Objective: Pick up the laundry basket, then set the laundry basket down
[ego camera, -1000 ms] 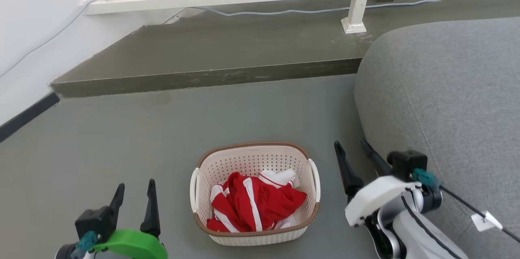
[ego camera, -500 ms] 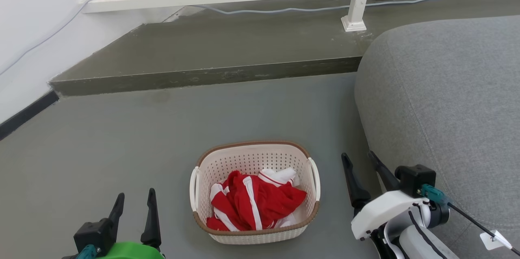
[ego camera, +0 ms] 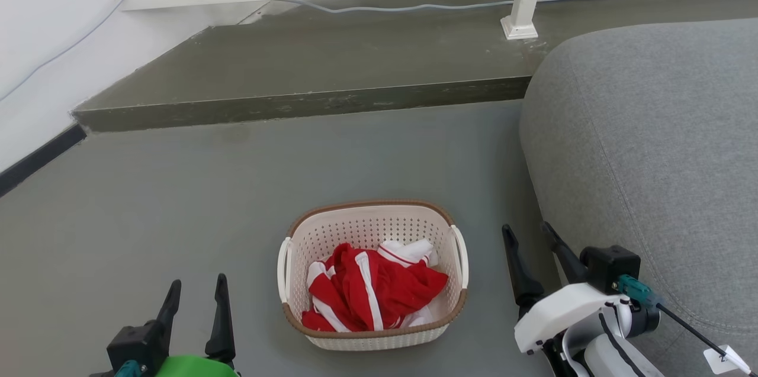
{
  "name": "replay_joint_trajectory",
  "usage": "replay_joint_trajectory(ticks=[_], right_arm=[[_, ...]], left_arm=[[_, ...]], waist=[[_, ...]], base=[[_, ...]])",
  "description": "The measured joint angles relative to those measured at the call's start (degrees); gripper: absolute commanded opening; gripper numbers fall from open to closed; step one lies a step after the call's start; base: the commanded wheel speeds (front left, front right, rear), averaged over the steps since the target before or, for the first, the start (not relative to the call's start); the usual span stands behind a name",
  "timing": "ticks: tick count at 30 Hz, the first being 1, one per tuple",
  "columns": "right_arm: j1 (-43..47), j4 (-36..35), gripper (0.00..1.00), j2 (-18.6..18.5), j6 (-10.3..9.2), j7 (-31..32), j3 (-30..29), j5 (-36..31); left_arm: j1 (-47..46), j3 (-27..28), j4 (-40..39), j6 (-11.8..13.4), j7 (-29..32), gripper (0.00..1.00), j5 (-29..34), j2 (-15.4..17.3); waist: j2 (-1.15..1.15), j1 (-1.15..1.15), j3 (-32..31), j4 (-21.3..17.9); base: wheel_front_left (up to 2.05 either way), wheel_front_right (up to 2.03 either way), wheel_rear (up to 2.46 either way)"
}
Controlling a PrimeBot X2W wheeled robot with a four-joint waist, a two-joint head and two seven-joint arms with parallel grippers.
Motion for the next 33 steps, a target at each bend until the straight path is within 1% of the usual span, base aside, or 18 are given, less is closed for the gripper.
replay_joint_trajectory(ticks=[8, 27, 28, 33], right_arm=[[0.82, -0.49, 1.00, 0.38, 0.00, 0.00, -0.79, -0.44], [2.38, -0.96, 1.00, 0.82, 0.18, 0.00, -1.76, -1.37], [2.42, -0.96, 0.00, 0.85, 0.19, 0.00, -1.77, -1.38], [3.59, 1.13, 0.00, 0.91, 0.13, 0.05, -1.49, -1.32]], left_arm=[[0.10, 0.30, -0.77, 0.01, 0.00, 1.00, 1.86, -0.10], [1.27, 1.05, -1.09, 0.49, 0.00, 1.00, 2.57, -0.32], [1.29, 1.05, -1.10, 0.49, 0.00, 0.00, 2.59, -0.34], [1.40, 0.69, 1.32, 0.49, 0.12, 0.00, 2.70, -0.89]], waist=[[0.00, 0.00, 0.13, -0.07], [0.00, 0.00, -0.19, -0.22], [0.00, 0.00, -0.24, -0.21], [0.00, 0.00, -0.31, -0.20]], base=[[0.00, 0.00, 0.00], [0.00, 0.00, 0.00], [0.00, 0.00, 0.00], [0.00, 0.00, 0.00]])
